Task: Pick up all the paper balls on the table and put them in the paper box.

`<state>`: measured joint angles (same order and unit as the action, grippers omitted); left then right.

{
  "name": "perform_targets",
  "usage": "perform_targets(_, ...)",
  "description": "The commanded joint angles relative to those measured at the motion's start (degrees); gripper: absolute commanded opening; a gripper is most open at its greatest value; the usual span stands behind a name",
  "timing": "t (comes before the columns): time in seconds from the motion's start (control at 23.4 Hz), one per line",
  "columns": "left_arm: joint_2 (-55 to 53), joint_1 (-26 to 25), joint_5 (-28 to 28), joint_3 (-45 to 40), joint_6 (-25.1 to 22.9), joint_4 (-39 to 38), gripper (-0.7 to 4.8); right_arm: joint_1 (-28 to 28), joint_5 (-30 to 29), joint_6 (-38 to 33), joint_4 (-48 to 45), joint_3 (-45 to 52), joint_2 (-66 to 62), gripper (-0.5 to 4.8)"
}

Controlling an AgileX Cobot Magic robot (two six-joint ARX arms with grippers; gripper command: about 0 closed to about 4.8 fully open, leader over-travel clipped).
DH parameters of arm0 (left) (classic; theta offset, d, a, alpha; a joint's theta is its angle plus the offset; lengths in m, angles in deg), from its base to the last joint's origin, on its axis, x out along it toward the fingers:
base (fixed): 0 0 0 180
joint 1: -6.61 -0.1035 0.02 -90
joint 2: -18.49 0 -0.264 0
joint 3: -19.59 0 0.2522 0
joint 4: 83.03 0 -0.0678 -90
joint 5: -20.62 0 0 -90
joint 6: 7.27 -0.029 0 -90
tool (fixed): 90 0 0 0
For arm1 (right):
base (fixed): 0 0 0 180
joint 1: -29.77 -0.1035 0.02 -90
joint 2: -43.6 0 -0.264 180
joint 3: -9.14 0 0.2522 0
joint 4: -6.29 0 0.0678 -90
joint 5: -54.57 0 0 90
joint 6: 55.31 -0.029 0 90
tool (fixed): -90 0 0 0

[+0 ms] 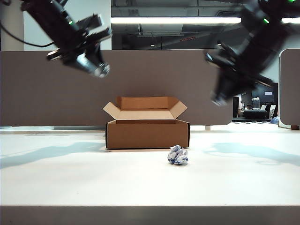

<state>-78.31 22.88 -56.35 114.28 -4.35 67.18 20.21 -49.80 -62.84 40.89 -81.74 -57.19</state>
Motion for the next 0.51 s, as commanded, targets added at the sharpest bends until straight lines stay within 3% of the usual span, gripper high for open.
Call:
perform_targets(0.04, -6.56, 0.0, 8.37, 6.95, 6.49, 1.51, 1.13, -4.87, -4.02, -0.02, -5.73, -6.71, -1.68, 1.04)
perform_targets(0.21, -11.32, 0.0, 10.45, 10.93, 8.79, 1.57, 1.32, -7.76, -3.63, -0.02, -5.55, -13.81, -6.8, 1.13)
perform_targets(0.3, -12.96, 0.0, 12.41, 12.07, 9.79, 1.46, 2.1, -8.87, -3.85, -0.37, -5.16, -18.1, -10.51, 2.75)
perform_targets(0.34, -13.09, 0.0, 12.72, 12.09, 9.77, 1.36, 2.44, -8.96, -4.17, -1.53, -4.55, -19.56, -11.89, 3.92)
perform_targets(0.51, -12.9, 0.0, 14.49, 12.11, 9.68, 0.98, 2.44, -8.92, -5.53, -1.44, -3.37, -19.69, -12.13, 4.09)
